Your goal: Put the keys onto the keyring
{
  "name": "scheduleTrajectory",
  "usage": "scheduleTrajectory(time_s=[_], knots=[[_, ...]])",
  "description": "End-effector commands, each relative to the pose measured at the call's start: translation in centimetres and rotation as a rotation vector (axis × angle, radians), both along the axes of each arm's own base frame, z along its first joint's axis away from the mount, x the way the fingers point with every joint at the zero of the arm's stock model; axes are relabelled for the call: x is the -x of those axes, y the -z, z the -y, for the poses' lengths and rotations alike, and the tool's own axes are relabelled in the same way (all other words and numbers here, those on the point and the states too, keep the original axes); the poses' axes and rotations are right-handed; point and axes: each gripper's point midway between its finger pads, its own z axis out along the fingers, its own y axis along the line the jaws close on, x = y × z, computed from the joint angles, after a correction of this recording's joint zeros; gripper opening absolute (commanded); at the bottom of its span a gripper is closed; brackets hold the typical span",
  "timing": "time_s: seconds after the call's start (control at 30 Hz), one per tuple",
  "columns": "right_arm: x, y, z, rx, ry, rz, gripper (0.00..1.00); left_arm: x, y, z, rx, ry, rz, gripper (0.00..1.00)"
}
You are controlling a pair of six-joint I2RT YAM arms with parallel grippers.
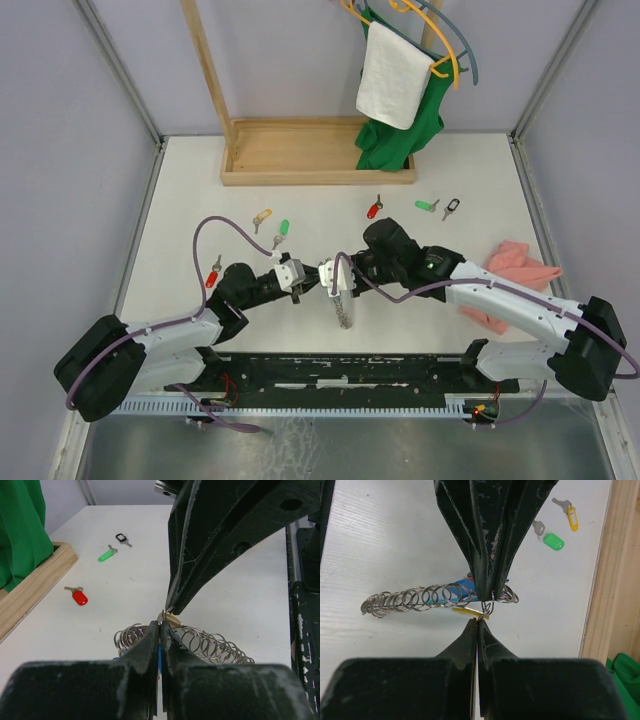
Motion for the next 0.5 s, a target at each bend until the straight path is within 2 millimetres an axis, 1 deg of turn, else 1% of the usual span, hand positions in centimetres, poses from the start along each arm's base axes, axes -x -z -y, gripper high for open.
scheduleTrajectory(time_s=[0.0, 0.17, 0.33, 0.47], knots=[[-0.1, -0.4, -0.2, -0.031, 0.005, 0.035, 0.01, -0.4, -4.8, -0.4, 0.167, -0.041, 0.046, 0.03], [-0.2, 0.0, -0.3, -0.069, 0.042, 0.023, 0.02, -0.3, -5.0, -0.5, 0.185, -0.044, 0.044, 0.03], [0.0, -0.5, -0.3, -0.136, 0.074, 0.015, 0.17, -0.1, -5.0, -0.6, 0.201, -0.043, 0.041, 0.03], [0.0, -1.5, -0.3, -0.204, 0.097, 0.007, 0.24, -0.2, -4.7, -0.6, 0.198, -0.044, 0.041, 0.03]])
